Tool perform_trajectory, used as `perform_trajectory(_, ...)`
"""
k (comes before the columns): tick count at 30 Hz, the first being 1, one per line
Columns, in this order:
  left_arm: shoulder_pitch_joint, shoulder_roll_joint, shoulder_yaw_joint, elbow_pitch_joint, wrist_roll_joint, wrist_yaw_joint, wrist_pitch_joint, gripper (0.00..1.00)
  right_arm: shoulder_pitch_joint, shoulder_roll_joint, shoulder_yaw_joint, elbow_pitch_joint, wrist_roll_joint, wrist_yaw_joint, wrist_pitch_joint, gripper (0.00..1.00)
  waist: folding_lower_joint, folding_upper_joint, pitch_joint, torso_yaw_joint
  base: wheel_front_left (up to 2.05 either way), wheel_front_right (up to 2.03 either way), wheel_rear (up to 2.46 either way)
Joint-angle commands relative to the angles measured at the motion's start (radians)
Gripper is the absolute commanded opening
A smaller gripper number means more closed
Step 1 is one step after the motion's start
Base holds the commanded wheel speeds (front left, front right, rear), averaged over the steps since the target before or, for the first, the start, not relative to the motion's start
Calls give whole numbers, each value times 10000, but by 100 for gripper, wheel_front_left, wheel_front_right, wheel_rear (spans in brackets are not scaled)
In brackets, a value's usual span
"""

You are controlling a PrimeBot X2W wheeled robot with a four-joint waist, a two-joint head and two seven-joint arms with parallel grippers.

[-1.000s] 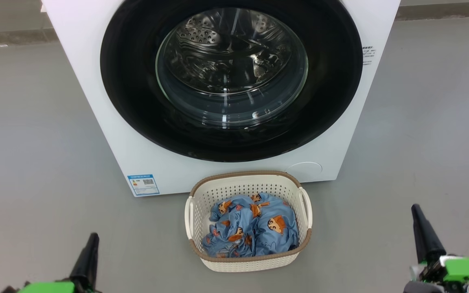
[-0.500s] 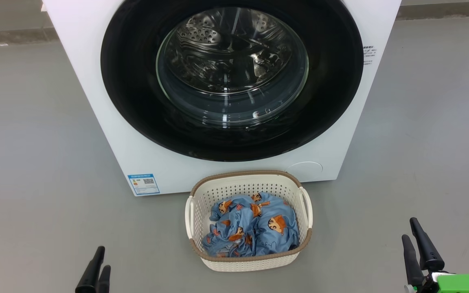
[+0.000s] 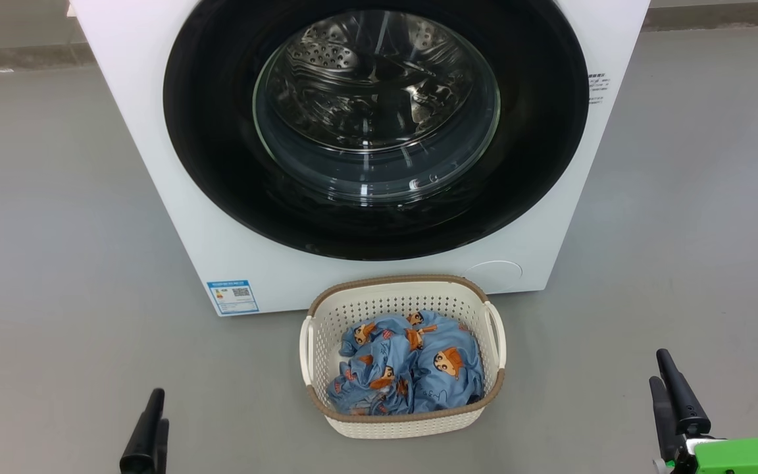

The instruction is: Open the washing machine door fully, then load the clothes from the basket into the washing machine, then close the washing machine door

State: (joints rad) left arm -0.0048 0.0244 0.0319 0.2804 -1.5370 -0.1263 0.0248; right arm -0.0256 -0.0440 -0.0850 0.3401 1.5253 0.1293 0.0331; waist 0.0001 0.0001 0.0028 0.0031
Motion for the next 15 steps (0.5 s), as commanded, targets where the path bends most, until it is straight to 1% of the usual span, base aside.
perform_trajectory(1, -240, 243, 66, -388, 351, -11, -117, 100, -274, -161, 146, -317, -292, 3, -106, 100, 0, -1, 0, 3, 0, 0, 0)
perform_trajectory(5, -218, 244, 144, -450, 920, -12, -230, 100, -278, -213, 242, -355, -757, 3, -222, 100, 0, -1, -1, 8, 0, 0, 0)
perform_trajectory(7, -215, 231, 181, -455, 1040, -13, -258, 100, -281, -237, 272, -357, -899, 4, -251, 100, 0, -1, -1, 9, 0, 0, 0)
perform_trajectory(15, -177, 250, 137, -575, 2373, -15, -481, 100, -299, -283, 382, -357, -2050, 4, -483, 100, 0, -1, 6, 19, 0, 0, 0)
